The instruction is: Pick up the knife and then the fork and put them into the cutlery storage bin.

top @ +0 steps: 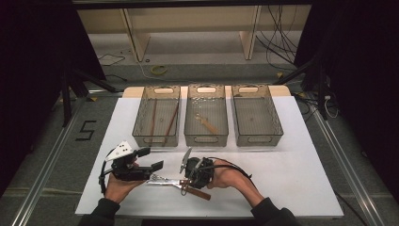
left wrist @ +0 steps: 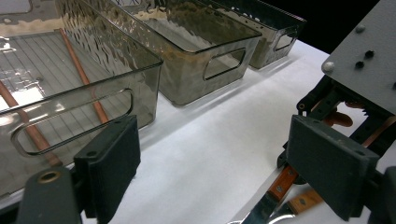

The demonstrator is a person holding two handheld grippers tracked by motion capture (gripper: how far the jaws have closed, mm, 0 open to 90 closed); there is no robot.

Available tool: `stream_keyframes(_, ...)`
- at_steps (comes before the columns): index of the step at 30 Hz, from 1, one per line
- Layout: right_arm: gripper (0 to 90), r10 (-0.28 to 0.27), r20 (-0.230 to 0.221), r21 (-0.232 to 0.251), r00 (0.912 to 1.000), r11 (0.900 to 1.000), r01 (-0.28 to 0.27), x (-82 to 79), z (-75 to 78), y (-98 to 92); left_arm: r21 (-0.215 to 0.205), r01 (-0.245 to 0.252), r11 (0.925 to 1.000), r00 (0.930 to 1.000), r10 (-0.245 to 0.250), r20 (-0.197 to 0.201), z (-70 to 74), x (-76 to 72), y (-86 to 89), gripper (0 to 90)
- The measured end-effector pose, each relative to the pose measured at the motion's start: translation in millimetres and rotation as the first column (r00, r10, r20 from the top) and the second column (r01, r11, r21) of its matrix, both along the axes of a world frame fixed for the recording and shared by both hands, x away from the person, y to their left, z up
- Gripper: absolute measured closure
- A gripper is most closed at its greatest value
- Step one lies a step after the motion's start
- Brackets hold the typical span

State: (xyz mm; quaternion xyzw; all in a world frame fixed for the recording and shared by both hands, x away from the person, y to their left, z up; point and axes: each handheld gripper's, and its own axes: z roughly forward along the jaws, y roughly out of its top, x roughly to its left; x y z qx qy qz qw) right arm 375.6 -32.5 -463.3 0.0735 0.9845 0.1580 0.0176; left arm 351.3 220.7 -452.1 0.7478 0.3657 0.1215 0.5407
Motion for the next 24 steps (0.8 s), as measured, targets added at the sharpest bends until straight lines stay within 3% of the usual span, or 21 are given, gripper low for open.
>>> stream_keyframes(12, 76.8, 0.036, 0.014, -0.004, 0.9993, 0.999, -0.036, -1.5, 0.2, 0.3, -0.005, -0.002, 1.0, 1.0, 0.002, -0.001, 0.1, -0.2, -0.1, 17.0)
stream_keyframes(24, 77.1, 0.007, 0.008, 0.037, 0.9999, 0.999, -0.008, 1.0, 2.7, -4.7, -0.001, -0.003, 1.0, 1.0, 0.003, 0.001, 0.4, 0.1, 1.4, 17.0)
